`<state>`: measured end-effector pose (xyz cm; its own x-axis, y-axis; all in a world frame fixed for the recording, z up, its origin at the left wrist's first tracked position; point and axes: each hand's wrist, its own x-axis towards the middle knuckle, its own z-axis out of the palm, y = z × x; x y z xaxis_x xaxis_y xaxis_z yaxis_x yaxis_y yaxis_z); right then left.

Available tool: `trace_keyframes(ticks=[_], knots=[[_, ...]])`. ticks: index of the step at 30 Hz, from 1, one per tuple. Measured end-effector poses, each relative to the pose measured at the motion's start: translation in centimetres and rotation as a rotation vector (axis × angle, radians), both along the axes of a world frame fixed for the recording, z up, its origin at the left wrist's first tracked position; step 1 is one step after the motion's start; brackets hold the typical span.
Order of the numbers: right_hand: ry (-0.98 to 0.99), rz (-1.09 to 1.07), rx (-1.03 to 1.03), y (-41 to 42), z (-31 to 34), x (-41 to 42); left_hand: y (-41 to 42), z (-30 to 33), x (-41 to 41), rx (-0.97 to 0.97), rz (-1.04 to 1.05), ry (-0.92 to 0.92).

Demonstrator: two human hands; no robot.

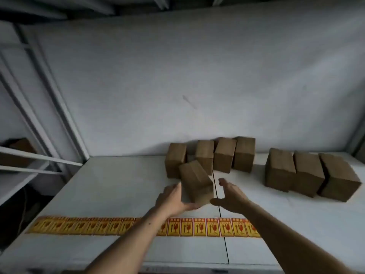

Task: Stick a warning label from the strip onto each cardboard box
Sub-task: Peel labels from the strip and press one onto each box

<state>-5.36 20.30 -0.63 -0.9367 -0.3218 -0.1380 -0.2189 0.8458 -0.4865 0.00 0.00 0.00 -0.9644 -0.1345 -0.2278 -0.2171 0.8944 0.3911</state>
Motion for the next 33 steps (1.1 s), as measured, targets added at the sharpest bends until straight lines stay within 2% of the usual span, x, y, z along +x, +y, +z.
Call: trace_keyframes(ticks=[2, 6, 13, 19, 22, 25, 29, 33], knots=[[-0.003, 0.008, -0.060, -0.8, -1.4, -0.6, 0.6, -2.0, -1.0, 0.013, -0.018, 0.042], [0.090, -0.041, -0.055, -1.2, -4.6, -1.5, 2.0, -4.4, -2.1, -0.025, -0.004, 0.063], [0.239, -0.157, -0.080, -0.4, -5.6, -0.8, 3.6, -4.3, -2.3, -0.051, -0.050, 0.175], [0.248, -0.117, -0.111, 2.2, -5.3, 0.6, 5.4, -5.1, -1.0, -0.070, -0.076, 0.168], [0.188, -0.146, -0.123, 5.2, -5.3, 1.2, 5.4, -5.7, 0.0, -0.109, -0.064, 0.136], [0.075, -0.130, 0.037, 9.3, -5.5, 1.5, 5.6, -7.0, 0.8, -0.178, -0.096, 0.158], [-0.068, -0.078, 0.290, 12.7, -5.6, 2.3, 6.9, -8.8, 1.5, -0.154, -0.140, 0.094], [0.025, -0.035, 0.325, 13.1, -6.2, 2.6, 7.2, -9.5, 1.7, -0.195, -0.131, 0.140]])
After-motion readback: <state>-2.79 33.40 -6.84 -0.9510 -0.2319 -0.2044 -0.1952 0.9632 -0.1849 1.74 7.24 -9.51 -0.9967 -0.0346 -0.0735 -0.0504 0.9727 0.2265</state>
